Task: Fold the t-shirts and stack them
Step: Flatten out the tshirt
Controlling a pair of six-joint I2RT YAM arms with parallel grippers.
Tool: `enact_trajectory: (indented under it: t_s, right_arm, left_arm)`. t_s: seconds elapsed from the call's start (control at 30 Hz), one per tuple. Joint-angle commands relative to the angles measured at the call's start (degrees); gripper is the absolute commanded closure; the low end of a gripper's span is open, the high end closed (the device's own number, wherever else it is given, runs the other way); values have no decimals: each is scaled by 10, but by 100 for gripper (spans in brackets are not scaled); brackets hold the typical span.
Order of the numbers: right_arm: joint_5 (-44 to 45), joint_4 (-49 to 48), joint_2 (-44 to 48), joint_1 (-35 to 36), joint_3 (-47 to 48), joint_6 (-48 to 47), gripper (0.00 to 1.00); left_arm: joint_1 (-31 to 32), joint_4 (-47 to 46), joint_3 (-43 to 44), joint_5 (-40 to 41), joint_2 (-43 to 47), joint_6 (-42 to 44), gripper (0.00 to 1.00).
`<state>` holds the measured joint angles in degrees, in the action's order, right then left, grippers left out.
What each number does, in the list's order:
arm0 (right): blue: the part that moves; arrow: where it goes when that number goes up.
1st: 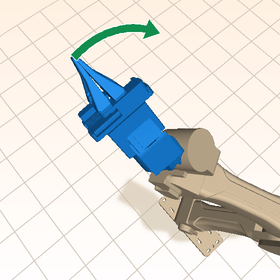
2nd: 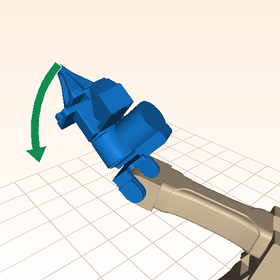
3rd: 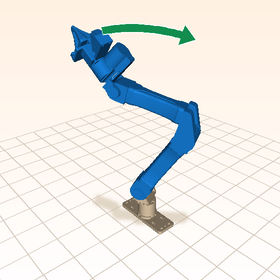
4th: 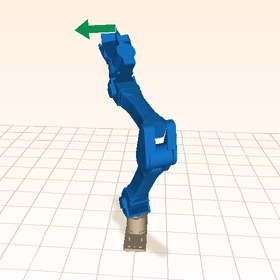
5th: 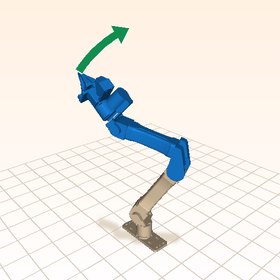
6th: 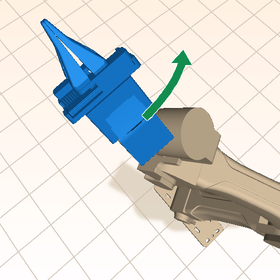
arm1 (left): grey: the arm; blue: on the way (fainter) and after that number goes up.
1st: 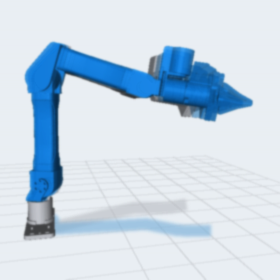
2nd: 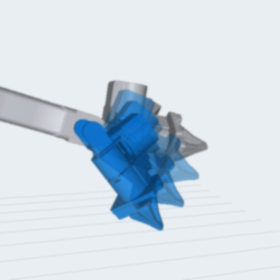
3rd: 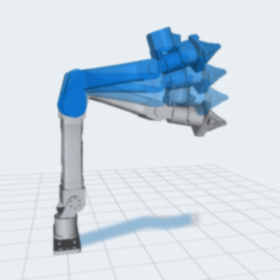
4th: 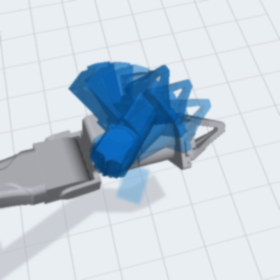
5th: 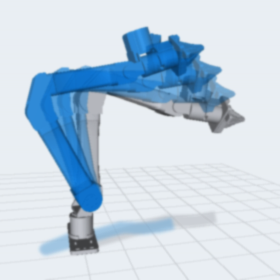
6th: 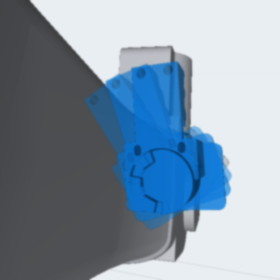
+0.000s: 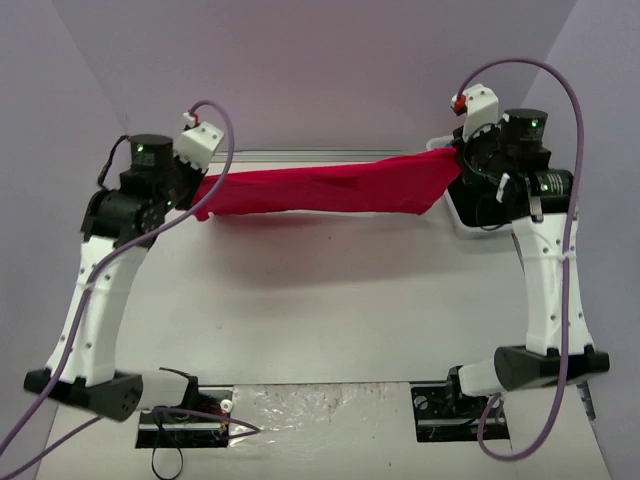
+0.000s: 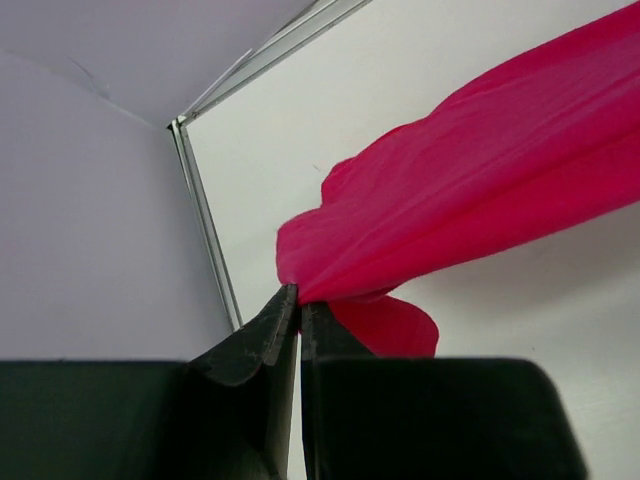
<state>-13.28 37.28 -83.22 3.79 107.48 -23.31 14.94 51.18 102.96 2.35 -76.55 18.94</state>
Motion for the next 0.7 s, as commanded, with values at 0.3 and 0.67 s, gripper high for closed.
enact_trajectory:
  t_s: [0.3, 0.67]
  right_arm:
    - [15, -3, 184, -5, -68, 43, 100]
    - [45, -50, -5, -5, -18, 18, 100]
  left_arm:
    - [-10, 4, -77, 46, 199, -14, 98]
    - [-16, -127, -116, 59, 41, 24, 97]
